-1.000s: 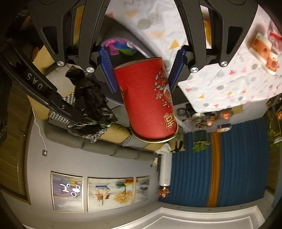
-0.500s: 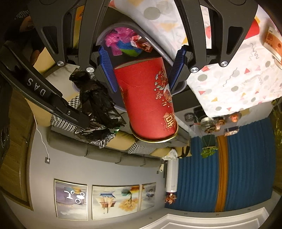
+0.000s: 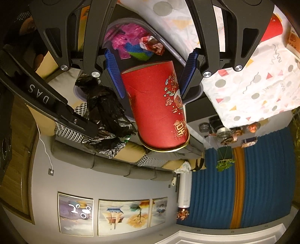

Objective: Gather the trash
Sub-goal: 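Open both grippers over the grey bin to drop the cup and bag, then move both grippers back to the trash on the bed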

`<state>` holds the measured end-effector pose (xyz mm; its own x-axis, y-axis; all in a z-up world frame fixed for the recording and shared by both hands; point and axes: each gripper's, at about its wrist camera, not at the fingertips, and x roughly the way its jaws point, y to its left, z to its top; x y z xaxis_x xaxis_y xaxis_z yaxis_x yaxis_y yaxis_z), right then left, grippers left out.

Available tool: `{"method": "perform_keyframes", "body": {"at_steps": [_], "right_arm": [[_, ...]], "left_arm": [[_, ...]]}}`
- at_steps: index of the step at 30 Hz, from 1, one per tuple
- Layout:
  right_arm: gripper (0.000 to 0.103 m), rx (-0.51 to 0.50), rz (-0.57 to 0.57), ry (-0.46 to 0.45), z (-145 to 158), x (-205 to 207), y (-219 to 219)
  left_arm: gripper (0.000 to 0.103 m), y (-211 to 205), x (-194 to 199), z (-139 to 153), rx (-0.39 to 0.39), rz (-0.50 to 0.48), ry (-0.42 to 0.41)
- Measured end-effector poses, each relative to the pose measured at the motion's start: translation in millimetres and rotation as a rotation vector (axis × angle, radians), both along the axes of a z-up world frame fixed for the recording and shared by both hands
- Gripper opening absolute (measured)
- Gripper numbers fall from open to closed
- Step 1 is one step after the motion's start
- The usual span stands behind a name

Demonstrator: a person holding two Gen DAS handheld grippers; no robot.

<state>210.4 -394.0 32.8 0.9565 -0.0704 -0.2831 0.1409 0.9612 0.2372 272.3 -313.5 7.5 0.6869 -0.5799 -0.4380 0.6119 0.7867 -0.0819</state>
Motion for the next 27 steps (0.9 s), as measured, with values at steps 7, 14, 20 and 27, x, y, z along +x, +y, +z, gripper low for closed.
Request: {"method": "perform_keyframes", "body": {"at_steps": [7,14,20,27], "right_arm": [[0.028,0.016,-0.012,-0.008,4,1,-5],[0.048,0.044,-0.041,-0.042,8,-14,-12],[0.070,0.001,-0.073,-0.068,12,-32,-5],[0.082,-0.030,-0.074,-0.064,9,-48,11]], "left_arm": [[0.059,-7,2,-4,0.015,-0.015,0.004],[0.062,-15,5,-11,0.032,-0.042,0.025],[0.084,-7,-1,-16,0.050,-0.008,0.020],[0.089,26,-14,-7,0.031,0.088,0.011]]}}
